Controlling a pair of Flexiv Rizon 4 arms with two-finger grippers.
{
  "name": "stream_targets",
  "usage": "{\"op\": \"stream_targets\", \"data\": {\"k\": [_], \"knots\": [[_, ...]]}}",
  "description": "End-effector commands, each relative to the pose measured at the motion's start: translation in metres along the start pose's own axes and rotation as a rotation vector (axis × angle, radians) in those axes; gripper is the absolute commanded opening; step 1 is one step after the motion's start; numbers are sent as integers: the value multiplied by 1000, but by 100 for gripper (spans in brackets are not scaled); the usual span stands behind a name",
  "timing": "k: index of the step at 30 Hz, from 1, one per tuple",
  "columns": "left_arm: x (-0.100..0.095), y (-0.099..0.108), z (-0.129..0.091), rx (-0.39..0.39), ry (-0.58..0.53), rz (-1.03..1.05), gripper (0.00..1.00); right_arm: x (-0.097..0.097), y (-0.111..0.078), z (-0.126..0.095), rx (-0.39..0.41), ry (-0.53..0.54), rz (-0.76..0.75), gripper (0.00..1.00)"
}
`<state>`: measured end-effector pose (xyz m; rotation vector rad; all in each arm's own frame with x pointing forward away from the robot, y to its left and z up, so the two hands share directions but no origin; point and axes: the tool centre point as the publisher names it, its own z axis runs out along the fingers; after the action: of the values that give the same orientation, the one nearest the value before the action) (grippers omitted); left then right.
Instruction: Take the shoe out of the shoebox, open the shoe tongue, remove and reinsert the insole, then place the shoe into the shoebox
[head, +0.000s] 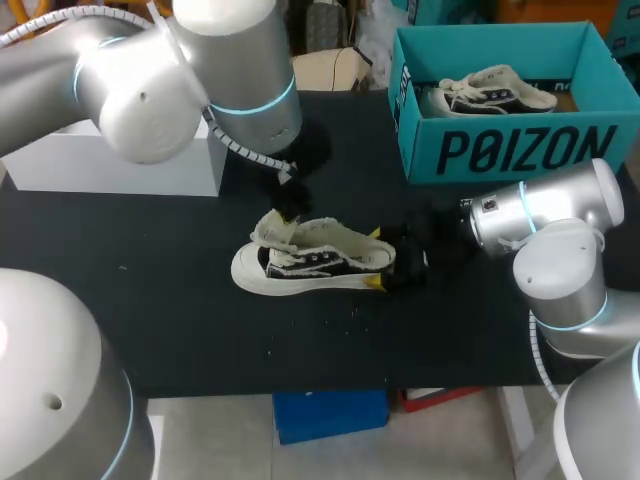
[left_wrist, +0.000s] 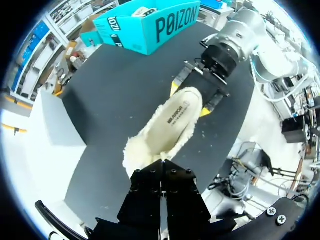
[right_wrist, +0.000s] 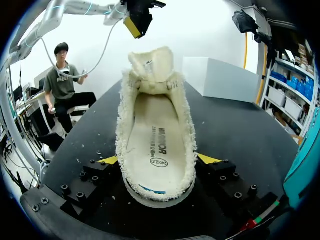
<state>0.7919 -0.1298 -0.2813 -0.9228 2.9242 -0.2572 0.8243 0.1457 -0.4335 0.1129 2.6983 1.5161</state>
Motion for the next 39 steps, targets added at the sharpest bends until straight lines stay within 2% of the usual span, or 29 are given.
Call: {"op": "stream_targets", "data": {"k": [1, 3, 4, 5, 7, 12, 14, 18, 24, 25, 26, 36, 37, 39], "knots": [[-6, 10, 2, 73, 225, 223, 0, -1, -3, 1, 1, -1, 1, 0], [-6, 10, 2, 73, 225, 223, 0, -1, -3, 1, 1, -1, 1, 0], [-2, 8, 4, 101, 335, 296, 0, -1, -3, 1, 1, -1, 1, 0], [0, 8, 4, 102, 383, 322, 0, -1, -3, 1, 1, -1, 1, 0], [-3, 7, 4, 23, 321, 340, 0, -1, -3, 1, 1, -1, 1, 0], [-2, 1, -1, -27, 355, 415, 0, -1, -3, 1, 1, -1, 1, 0], [1, -3, 1, -74, 333, 446, 0, -1, -3, 1, 1, -1, 1, 0], [5, -11, 2, -110, 322, 489, 0, -1, -3, 1, 1, -1, 1, 0], [6, -19, 6, -80, 327, 504, 0, -1, -3, 1, 1, -1, 1, 0], [6, -21, 8, -64, 336, 502, 0, -1, -3, 1, 1, -1, 1, 0], [6, -23, 9, -14, 325, 491, 0, -1, -3, 1, 1, -1, 1, 0], [6, -23, 9, -14, 325, 491, 0, -1, -3, 1, 1, -1, 1, 0], [4, -23, 11, -49, 305, 483, 0, -1, -3, 1, 1, -1, 1, 0], [-2, -23, 16, -62, 316, 490, 0, -1, -3, 1, 1, -1, 1, 0]]}}
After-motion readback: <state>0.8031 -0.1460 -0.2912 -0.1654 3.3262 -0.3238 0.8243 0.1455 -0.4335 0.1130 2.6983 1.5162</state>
